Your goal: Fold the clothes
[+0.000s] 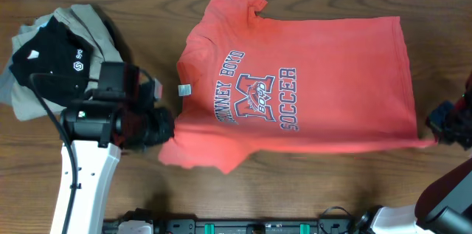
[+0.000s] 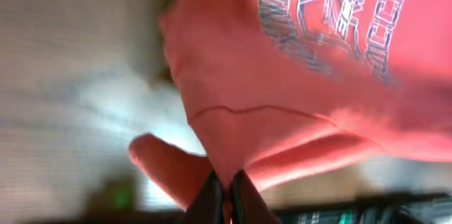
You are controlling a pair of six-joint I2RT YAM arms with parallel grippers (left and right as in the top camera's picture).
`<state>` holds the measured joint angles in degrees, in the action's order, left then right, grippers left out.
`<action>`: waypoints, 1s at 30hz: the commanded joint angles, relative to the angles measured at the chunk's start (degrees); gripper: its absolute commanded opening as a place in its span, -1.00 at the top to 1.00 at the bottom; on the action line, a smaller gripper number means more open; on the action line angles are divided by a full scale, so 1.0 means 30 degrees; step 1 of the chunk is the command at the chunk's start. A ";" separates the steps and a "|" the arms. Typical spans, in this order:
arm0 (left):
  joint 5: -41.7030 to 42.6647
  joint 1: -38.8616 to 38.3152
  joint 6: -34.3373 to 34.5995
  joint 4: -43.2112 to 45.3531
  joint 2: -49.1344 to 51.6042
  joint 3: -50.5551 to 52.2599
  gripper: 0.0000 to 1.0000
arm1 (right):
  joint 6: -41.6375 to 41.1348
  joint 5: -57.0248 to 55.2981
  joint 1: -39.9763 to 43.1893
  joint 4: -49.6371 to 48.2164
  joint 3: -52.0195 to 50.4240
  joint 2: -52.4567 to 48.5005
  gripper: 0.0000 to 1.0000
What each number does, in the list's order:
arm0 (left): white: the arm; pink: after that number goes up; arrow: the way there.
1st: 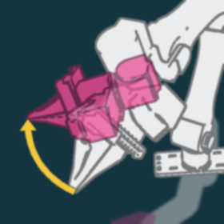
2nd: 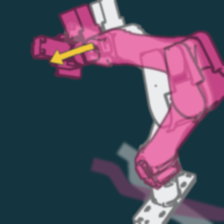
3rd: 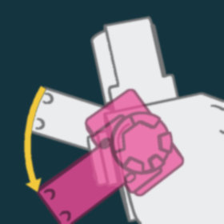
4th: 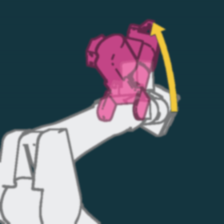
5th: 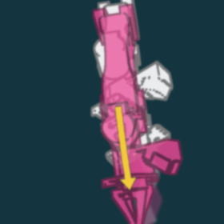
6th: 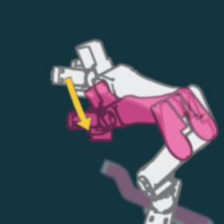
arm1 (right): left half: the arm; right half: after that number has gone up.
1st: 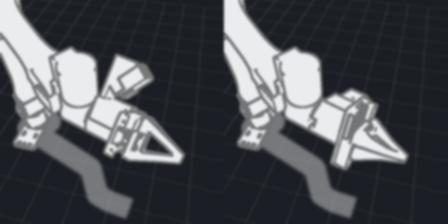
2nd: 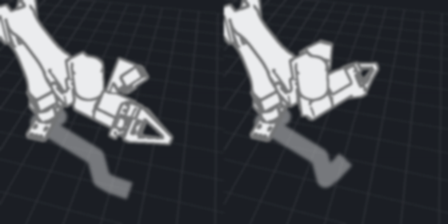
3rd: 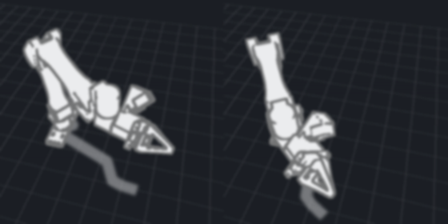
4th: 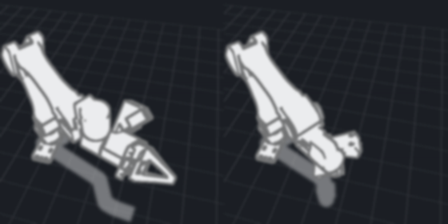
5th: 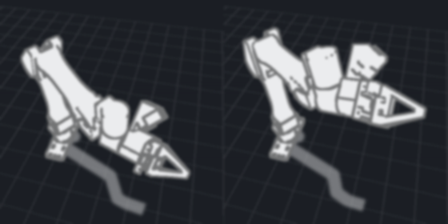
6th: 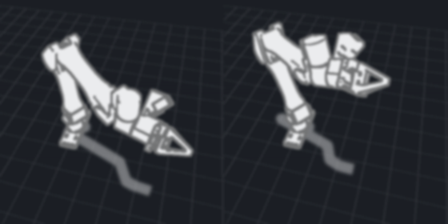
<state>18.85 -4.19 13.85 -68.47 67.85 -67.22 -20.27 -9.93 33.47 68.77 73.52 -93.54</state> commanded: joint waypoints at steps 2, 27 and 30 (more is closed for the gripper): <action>-0.1115 0.0102 0.1894 0.2696 0.1377 0.0102 0.87 | 0.1071 0.2142 -0.0430 -0.1996 -0.0087 -0.0248 0.98; -0.1107 0.0131 0.2331 1.2167 1.1060 0.0102 -0.21 | 0.1137 0.4087 -0.2288 -1.0193 -0.0087 -0.4794 0.06; -0.1107 0.0138 0.2346 1.1125 1.1060 0.0102 -0.21 | 0.0729 0.1537 -0.2157 -0.7978 -0.0342 -0.4794 0.11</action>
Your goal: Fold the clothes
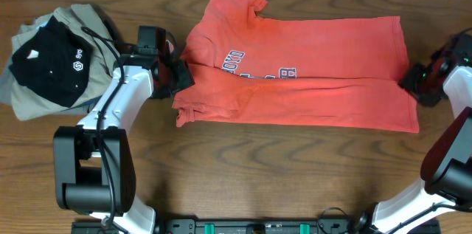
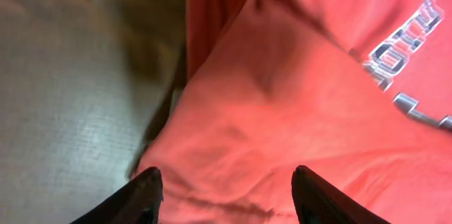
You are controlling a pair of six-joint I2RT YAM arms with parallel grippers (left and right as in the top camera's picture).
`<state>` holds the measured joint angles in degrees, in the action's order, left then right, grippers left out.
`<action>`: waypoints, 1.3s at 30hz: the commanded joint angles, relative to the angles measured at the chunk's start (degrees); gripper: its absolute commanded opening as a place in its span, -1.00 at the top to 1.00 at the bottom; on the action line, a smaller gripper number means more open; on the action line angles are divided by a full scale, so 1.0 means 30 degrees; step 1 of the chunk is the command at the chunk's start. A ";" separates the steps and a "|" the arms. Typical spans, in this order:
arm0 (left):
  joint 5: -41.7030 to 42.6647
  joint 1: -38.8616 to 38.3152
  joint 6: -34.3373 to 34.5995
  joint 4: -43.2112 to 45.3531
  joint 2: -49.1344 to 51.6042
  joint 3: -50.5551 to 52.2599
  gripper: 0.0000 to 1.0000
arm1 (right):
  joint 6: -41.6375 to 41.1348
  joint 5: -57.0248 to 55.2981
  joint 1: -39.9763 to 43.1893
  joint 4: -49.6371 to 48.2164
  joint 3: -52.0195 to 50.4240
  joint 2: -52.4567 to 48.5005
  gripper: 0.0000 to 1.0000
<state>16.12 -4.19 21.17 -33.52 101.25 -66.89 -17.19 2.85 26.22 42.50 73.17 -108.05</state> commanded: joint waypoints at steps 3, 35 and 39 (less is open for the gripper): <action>-0.0204 0.0131 -0.0102 -0.2047 -0.0058 0.0000 -0.22 | -0.0342 -0.4131 0.0284 0.1756 -0.1093 0.0044 0.11; -0.1836 0.0138 -0.0153 -0.7657 -0.0095 0.4816 0.88 | -0.4204 -0.7308 0.2200 0.4342 -0.4932 0.0051 0.98; -0.1836 0.0138 -0.0087 -0.9129 -0.0882 0.4816 0.88 | -0.4342 -0.7286 0.2382 0.5246 -0.4925 0.0291 0.98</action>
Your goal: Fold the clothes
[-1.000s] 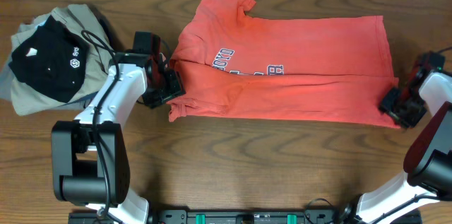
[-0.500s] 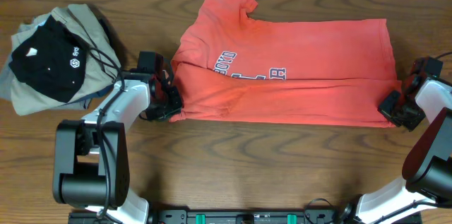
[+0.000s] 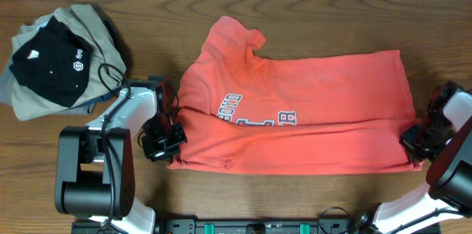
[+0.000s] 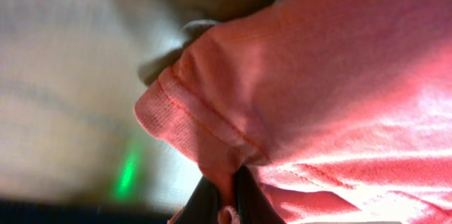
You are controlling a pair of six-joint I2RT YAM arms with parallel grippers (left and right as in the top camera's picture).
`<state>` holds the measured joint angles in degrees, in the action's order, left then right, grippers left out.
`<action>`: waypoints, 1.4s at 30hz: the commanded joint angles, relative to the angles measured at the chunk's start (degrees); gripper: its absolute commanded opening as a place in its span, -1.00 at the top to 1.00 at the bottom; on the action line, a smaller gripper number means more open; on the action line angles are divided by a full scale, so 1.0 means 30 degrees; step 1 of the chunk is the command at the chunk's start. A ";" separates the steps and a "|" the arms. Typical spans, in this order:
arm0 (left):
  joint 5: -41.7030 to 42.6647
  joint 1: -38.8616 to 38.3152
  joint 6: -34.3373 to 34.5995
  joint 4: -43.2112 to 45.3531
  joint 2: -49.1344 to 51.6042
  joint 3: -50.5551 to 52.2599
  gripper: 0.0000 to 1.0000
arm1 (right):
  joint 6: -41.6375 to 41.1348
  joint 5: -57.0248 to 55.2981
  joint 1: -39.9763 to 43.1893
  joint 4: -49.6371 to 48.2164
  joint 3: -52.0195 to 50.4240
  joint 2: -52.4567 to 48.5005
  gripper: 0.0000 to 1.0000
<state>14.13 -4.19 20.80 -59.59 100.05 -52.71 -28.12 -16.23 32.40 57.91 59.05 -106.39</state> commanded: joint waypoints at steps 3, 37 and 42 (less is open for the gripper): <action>-0.1166 0.0138 0.0182 -0.0568 -0.2055 0.0036 0.88 | -0.0670 -0.0401 0.0299 0.0131 -0.0168 0.0393 0.98; 0.2229 -0.0736 -0.5340 1.5489 0.7315 -1.1562 -0.98 | 0.7344 1.0899 -0.3133 -0.2382 0.3490 0.6251 -0.46; 0.2506 -0.1472 -0.5348 1.5373 0.8357 -1.1562 -0.79 | 0.7337 1.0258 -0.3483 -0.2645 0.3490 0.6244 -0.45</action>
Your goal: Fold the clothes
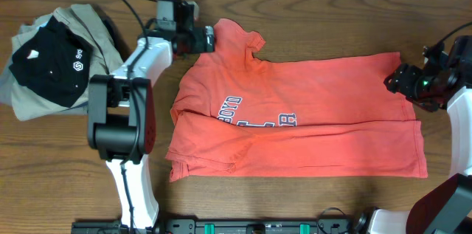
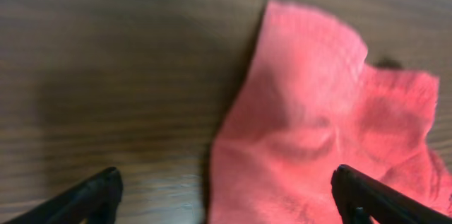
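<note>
An orange-red T-shirt with a printed chest lies on the wooden table, its near half folded up over the print so only part of the lettering shows. My left gripper is open at the far left. Its fingertips straddle the edge of the shirt's far sleeve, one over bare wood and one over cloth. My right gripper is at the shirt's far right corner. Whether it grips the cloth does not show from above.
A pile of other clothes, black on beige, lies at the far left of the table. The left arm's base stands between the pile and the shirt. Bare wood runs along the far edge.
My left gripper was shut on the shirt's near left fold corner; now it is open at the far sleeve. The right gripper has gone from the near right corner to the far right corner.
First the shirt lay flat, with the left gripper shut on its near left edge and the right gripper at its near right corner. Then the near half lay folded over the print, left gripper open. Then the folded shirt sat nearer the front, left gripper shut on the fold. Now both are at the far side.
</note>
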You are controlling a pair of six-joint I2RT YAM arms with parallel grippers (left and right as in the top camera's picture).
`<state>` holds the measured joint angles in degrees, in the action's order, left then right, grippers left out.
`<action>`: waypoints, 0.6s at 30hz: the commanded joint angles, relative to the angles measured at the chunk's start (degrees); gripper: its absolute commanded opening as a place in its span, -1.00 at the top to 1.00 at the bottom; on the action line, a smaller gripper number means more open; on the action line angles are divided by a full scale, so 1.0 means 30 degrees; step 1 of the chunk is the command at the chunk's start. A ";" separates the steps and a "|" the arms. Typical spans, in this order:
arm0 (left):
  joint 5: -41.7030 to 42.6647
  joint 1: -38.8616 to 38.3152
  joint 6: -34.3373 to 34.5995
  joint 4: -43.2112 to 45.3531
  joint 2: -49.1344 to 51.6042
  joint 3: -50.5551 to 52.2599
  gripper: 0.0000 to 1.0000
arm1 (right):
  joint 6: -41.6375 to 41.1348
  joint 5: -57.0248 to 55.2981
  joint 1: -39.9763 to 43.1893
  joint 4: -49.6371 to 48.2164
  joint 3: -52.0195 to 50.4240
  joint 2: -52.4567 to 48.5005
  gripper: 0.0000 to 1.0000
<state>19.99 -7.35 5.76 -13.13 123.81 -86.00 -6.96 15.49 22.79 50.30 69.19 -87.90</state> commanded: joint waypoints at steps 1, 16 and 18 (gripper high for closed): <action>0.0532 -0.0554 -0.0342 -0.0357 0.0488 -0.0466 -0.68 | 0.0284 -0.0393 -0.0306 -0.0189 0.0109 0.0080 -0.45; 0.0481 -0.0087 0.1290 -0.1246 -0.0138 -0.0459 0.88 | 0.0437 -0.0590 -0.0401 -0.4044 0.0109 -0.2069 -0.09; 0.0481 0.0058 0.1705 -0.1319 -0.0444 -0.0459 0.87 | 0.0874 -0.0619 -0.0539 -0.4947 0.0117 -0.3053 -0.07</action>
<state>21.10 -8.21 7.94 -16.71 125.01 -86.06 -6.26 13.87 22.13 36.93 69.21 -93.32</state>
